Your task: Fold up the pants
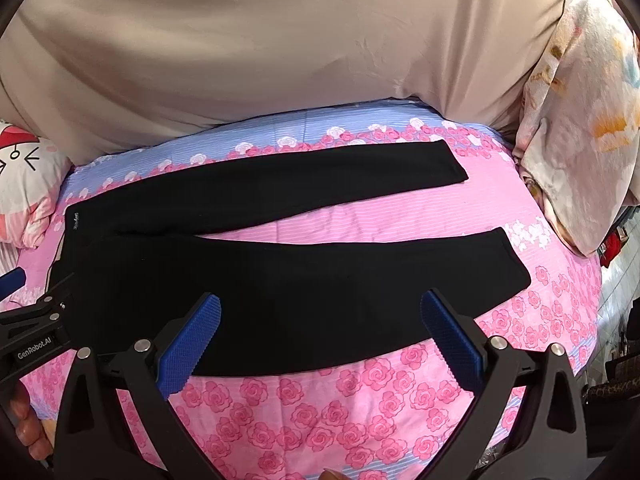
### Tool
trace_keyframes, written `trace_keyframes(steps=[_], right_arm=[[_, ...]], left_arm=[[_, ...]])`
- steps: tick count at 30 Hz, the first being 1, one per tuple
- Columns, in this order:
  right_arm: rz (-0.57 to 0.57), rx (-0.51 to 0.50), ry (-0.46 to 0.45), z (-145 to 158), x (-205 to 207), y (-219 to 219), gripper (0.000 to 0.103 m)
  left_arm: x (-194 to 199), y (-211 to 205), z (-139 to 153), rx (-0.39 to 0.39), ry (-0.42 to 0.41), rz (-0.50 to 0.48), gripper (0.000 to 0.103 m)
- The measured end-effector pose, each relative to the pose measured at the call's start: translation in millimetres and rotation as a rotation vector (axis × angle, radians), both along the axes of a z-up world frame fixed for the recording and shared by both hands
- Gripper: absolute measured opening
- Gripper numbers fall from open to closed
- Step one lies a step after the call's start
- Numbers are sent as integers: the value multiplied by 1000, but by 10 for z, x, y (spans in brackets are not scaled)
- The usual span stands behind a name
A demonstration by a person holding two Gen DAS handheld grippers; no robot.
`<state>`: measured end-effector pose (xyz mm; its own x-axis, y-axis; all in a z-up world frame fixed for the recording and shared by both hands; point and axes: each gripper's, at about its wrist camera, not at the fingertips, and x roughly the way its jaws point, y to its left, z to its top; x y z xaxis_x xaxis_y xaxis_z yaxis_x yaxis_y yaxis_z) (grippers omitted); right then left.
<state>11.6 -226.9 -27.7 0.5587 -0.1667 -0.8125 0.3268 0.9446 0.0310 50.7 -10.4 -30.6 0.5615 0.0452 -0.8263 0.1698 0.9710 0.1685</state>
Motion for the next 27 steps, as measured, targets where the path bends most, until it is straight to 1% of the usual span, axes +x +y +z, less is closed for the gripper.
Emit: trace_keyframes(steps=[3, 6, 8, 10, 11, 12, 13, 14, 15, 17, 21, 23, 24, 27], right_arm=[[4, 21, 8, -55, 59, -92, 98], [34, 44, 8, -127, 196, -267, 98], [52, 19, -12, -157, 345, -481, 98], [40, -84, -31, -217, 604, -879, 98], [36, -117, -24, -259, 727, -1040, 98], [38, -147, -6, -350, 930, -1329, 98], [34, -162, -3, -413, 1075, -1545, 98], [32, -164, -1, -516, 1272, -1858, 98], [35, -148, 2, -581, 1397, -2057, 98], [28, -86, 31, -830, 1732, -2564, 98], [26, 7, 37, -1186, 2216, -3208, 98], [35, 42, 63, -1344, 2429, -3427, 98], [46, 53, 72, -1403, 2495, -3470, 98], [93, 45, 102, -1581, 2674, -3581, 98]], left_arm=[[74, -72, -42, 4, 9, -4, 98], [174, -149, -112, 16, 24, -6, 98], [263, -185, -168, 12, 36, 0, 98], [364, -214, -230, 14, 46, 13, 98], [420, -232, -270, 14, 49, 25, 98], [471, -245, -307, 14, 53, 37, 98], [525, -257, -349, 13, 58, 52, 98], [578, -269, -396, 13, 65, 70, 98], [620, -278, -437, 8, 73, 86, 98], [699, -300, -511, 4, 79, 127, 98], [777, -351, -586, 27, 64, 169, 98], [806, -380, -621, 43, 65, 187, 98], [819, -392, -644, 49, 67, 197, 98], [834, -432, -707, 62, 77, 220, 98]])
